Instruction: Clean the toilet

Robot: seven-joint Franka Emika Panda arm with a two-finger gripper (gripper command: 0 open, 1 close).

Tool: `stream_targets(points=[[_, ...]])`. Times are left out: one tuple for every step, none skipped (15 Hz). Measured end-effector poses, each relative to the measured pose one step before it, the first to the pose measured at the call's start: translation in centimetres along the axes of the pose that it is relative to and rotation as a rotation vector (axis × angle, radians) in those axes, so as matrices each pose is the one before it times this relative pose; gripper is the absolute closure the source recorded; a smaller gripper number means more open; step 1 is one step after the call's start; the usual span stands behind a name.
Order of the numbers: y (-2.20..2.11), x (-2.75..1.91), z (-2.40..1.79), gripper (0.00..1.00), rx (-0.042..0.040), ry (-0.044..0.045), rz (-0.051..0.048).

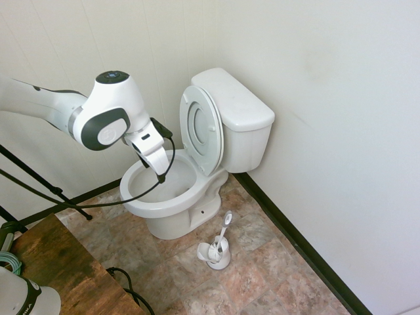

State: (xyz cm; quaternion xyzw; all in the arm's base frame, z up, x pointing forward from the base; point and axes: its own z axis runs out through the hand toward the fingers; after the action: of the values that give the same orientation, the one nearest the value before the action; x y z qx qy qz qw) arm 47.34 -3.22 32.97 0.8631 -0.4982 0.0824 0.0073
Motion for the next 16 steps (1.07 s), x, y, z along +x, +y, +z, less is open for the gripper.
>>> stream_targets(points=[[-0.283, 1.279, 1.377, 0.0, -0.00747, 0.01229, 0.03197], [-0.406, 1.357, 1.541, 0.0, -0.01066, 0.00536, 0.03069], [-0.491, 1.272, 1.468, 0.0, -0.00742, -0.00065, 0.02508], [-0.601, 1.218, 1.376, 0.0, -0.00683, -0.0017, 0.01946], [-0.699, 1.115, 1.324, 0.0, -0.00788, -0.00588, 0.02126], [-0.822, 0.934, 1.18, 0.0, -0.00384, -0.00787, 0.02154], [-0.891, 0.735, 0.989, 0.0, -0.00085, -0.0057, 0.01837], [-0.806, 0.71, 1.082, 0.0, -0.00345, -0.00709, 0.01768], [-0.69, 0.768, 1.275, 0.0, -0.00682, -0.00768, 0.01552], [-0.573, 0.812, 1.23, 0.0, -0.00683, -0.00118, 0.01554], [-0.508, 0.757, 1.212, 0.0, -0.00829, -0.00055, 0.01564], [-0.536, 0.632, 1.088, 0.0, -0.0082, -0.00194, 0.01314], [-0.457, 0.472, 0.973, 0.0, -0.00689, -0.00141, 0.01077], [-0.414, 0.42, 1.003, 0.0, -0.00736, -0.00546, 0.01361], [-0.363, 0.433, 1.106, 0.0, -0.01087, -0.00818, 0.0142], [-0.301, 0.469, 1.153, 0.0, -0.00845, -0.00558, 0.01251]])
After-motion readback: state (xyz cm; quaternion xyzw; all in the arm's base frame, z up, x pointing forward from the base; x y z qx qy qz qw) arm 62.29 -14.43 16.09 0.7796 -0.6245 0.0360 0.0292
